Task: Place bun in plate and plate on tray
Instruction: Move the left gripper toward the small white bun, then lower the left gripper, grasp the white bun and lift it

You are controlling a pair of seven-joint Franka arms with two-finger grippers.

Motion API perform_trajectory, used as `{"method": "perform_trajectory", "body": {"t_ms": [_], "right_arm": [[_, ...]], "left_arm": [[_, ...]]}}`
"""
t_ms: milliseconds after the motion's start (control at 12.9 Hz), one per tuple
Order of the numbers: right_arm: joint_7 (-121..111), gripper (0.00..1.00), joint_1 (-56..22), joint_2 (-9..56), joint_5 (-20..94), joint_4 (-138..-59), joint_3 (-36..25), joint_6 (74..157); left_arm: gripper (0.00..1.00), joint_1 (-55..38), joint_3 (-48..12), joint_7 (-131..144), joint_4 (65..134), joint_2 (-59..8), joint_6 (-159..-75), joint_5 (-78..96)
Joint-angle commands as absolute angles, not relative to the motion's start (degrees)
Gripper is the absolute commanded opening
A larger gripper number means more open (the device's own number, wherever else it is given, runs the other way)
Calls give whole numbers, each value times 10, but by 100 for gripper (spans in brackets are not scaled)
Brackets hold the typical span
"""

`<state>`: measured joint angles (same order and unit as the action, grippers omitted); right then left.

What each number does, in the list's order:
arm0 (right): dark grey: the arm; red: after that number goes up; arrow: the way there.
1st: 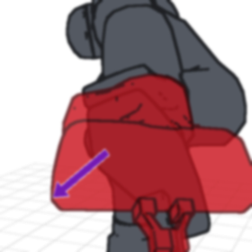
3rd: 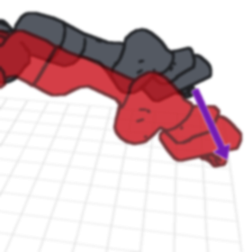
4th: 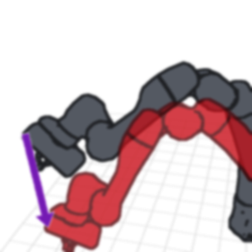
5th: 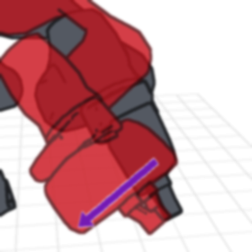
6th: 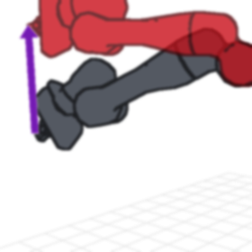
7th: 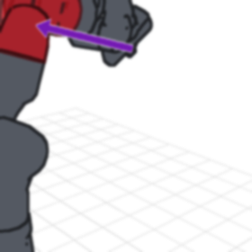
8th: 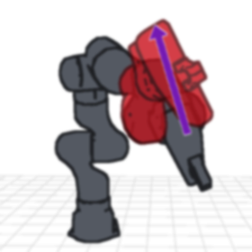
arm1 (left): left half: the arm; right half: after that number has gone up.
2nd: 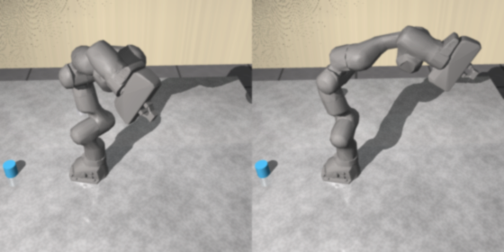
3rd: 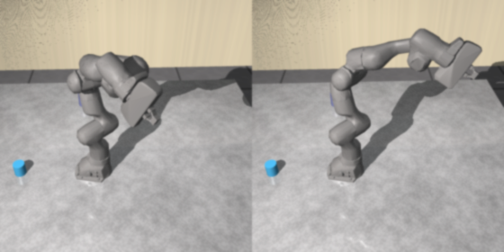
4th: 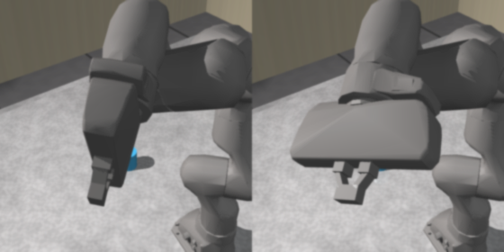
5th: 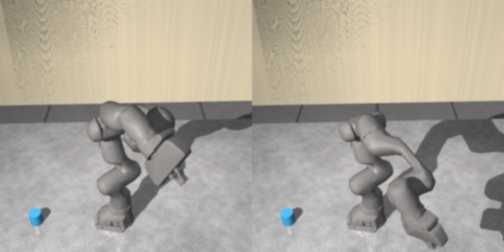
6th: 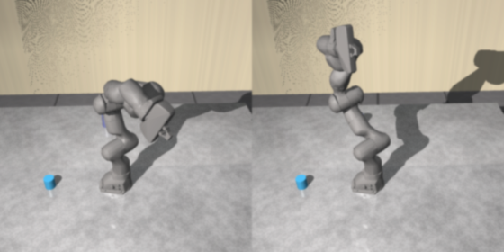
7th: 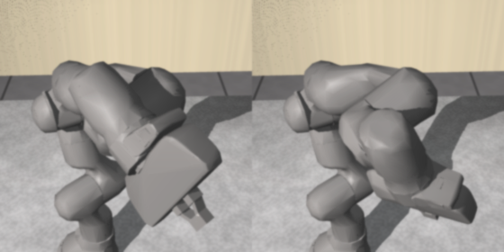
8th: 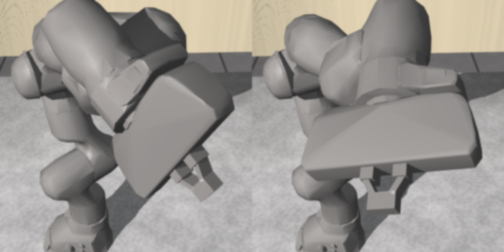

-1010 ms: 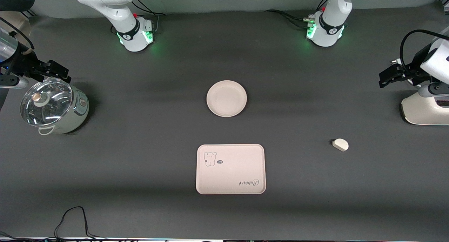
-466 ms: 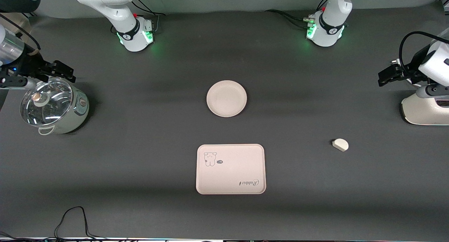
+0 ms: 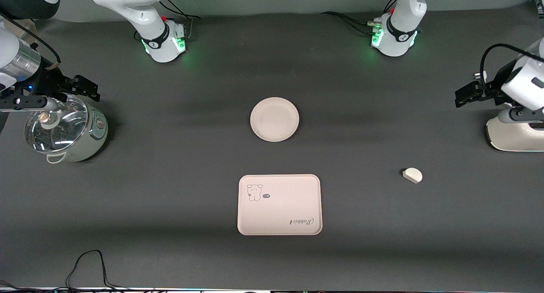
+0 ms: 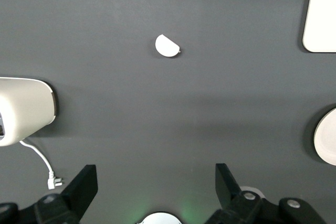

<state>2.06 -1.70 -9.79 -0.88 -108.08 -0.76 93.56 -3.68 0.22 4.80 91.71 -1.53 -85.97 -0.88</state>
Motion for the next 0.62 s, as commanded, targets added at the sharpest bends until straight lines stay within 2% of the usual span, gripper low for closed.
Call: {"method": "perform_trajectory", "body": {"t_ms": [0,311,544], "right_arm": [[16,100,-21,-66,-11,-1048,-10,934],[15,100,-20,-61,-11,-1047,-11,933],[16,100,-20,-44,-11,-1037,-11,940]], "left_arm": [[100,-42,2,39,911,-42,-862,-1],[100,-55,1,40,989,-89,-996,-2],[100,-43,5,42,989,-184,-1092,1]]}}
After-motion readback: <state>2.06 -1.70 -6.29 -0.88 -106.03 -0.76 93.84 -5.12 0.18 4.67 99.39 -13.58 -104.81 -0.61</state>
